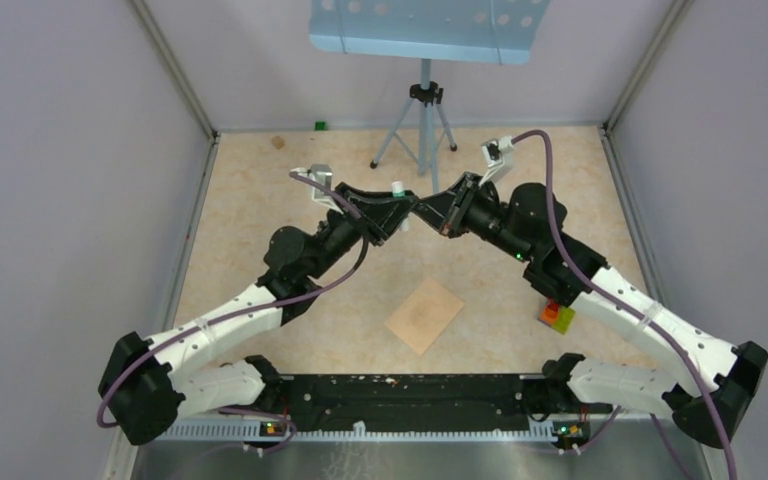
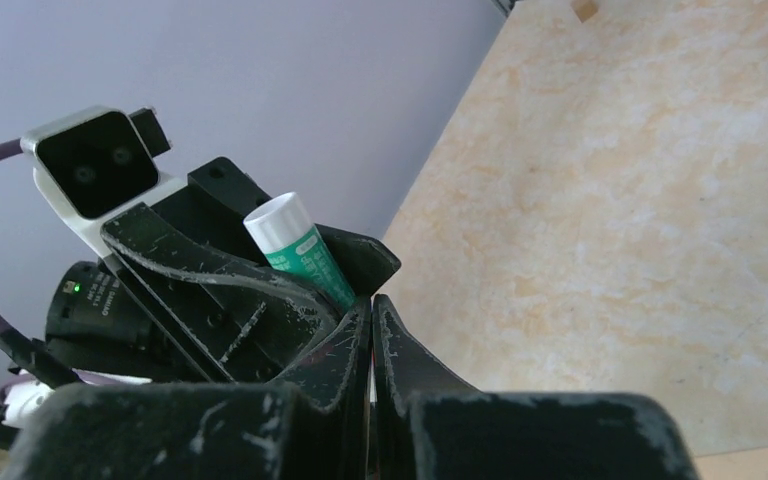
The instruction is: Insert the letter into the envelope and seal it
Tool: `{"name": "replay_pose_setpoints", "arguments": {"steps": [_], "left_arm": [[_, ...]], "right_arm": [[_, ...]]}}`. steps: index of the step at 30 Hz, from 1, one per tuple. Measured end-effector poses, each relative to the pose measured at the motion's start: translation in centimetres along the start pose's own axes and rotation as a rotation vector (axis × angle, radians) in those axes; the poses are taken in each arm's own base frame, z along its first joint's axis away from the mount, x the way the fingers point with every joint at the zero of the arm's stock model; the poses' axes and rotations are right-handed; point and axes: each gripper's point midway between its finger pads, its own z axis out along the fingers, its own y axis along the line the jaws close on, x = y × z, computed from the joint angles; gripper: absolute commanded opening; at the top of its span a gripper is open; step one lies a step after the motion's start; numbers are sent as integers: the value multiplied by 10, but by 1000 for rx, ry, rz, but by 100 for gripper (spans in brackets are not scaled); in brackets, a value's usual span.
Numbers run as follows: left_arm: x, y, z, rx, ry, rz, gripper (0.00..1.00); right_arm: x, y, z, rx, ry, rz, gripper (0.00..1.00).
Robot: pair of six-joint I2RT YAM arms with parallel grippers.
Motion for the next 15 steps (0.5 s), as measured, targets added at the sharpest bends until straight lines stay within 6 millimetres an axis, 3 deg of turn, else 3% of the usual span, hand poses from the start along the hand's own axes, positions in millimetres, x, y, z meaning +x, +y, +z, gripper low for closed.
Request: {"name": "replay_pose_setpoints", "arguments": {"steps": [5, 7, 10, 15], "left_arm": [[5, 8, -2, -26, 14, 30, 0], [10, 22, 0, -103, 36, 31, 0], [28, 58, -3, -263, 106, 40, 0], [94, 131, -33, -560, 367, 74, 0]], "right_arm": [[2, -12, -2, 67, 17, 47, 0], [-1, -22, -3, 118, 18, 48, 0], [-12, -44, -6, 206, 6, 37, 0], [-8, -100, -16, 381, 52, 5, 2]]}}
